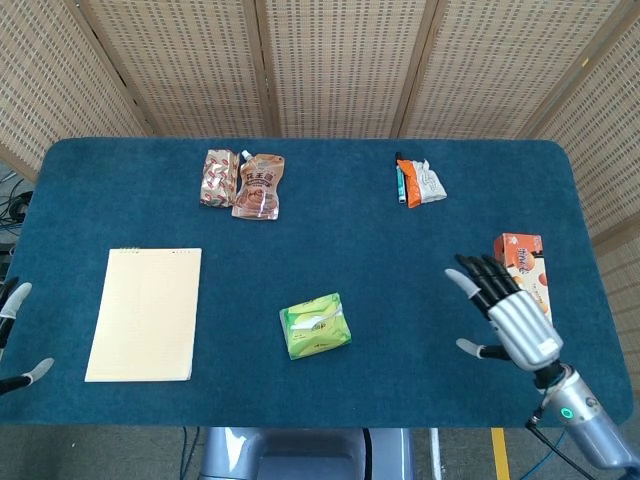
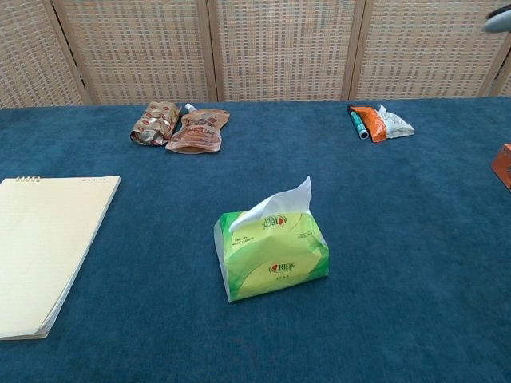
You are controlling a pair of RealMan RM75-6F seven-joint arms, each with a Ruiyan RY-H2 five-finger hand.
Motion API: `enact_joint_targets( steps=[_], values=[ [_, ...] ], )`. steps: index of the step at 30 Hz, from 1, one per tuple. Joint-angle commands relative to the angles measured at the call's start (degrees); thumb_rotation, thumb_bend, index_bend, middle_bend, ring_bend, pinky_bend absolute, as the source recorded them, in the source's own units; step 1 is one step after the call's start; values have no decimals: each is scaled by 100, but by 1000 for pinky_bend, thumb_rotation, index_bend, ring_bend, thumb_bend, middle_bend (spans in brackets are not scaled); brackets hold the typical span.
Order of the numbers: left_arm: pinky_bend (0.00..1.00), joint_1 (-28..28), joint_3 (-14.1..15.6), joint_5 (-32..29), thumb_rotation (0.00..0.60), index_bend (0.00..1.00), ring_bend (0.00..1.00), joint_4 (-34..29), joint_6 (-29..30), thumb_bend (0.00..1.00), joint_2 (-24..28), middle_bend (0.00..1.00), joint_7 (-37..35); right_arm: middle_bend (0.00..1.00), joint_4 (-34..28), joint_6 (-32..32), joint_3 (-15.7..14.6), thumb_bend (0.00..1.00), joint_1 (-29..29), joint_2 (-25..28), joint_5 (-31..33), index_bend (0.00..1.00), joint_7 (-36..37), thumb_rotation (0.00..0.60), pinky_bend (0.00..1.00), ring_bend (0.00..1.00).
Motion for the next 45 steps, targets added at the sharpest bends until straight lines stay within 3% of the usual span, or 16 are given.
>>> enact_joint_targets(
  steps=[1, 8, 13, 22, 27, 29, 34, 39, 45],
  values=[
    [0, -35, -46, -109, 600, 0, 0, -16, -74, 0, -9, 0, 26, 55, -254, -1192, 114, 110, 912, -159, -148, 105, 180, 600, 47, 0],
    [0, -119, -103, -296, 600, 0, 0, -42, -271, 0, 12, 0, 2, 135, -531, -2529, 360, 149, 1629, -811, 562, 162, -588, 600, 132, 53],
    [0, -155, -127, -381, 600, 0, 0, -68, -358, 1, 44, 0, -32, 193, -520, -3049, 599, 283, 1919, -1377, 1250, 200, -1569, 600, 164, 104],
    [0, -220, -161, -507, 600, 0, 0, -78, -507, 4, 107, 0, -152, 259, -466, -3236, 832, 384, 2225, -2143, 2644, 251, -3358, 600, 218, 163],
    [0, -236, -166, -526, 600, 0, 0, -81, -537, 5, 134, 0, -203, 382, -385, -3178, 805, 539, 2362, -2364, 3187, 396, -3916, 600, 335, 272],
    [0, -243, -165, -532, 600, 0, 0, -79, -551, 6, 138, 0, -213, 461, -325, -3102, 787, 636, 2390, -2460, 3293, 490, -3997, 600, 419, 344],
    [0, -252, -157, -527, 600, 0, 0, -70, -571, 6, 151, 0, -254, 591, -158, -2932, 748, 743, 2424, -2622, 3335, 626, -3905, 600, 558, 473],
    [0, -256, -156, -537, 600, 0, 0, -68, -581, 8, 161, 0, -284, 624, -227, -2660, 812, 782, 2356, -2641, 3102, 651, -3424, 600, 600, 517],
    [0, -264, -146, -530, 600, 0, 0, -50, -606, 8, 182, 0, -355, 628, -528, -1897, 1207, 827, 2170, -2471, 2570, 659, -2371, 600, 609, 523]
  ],
)
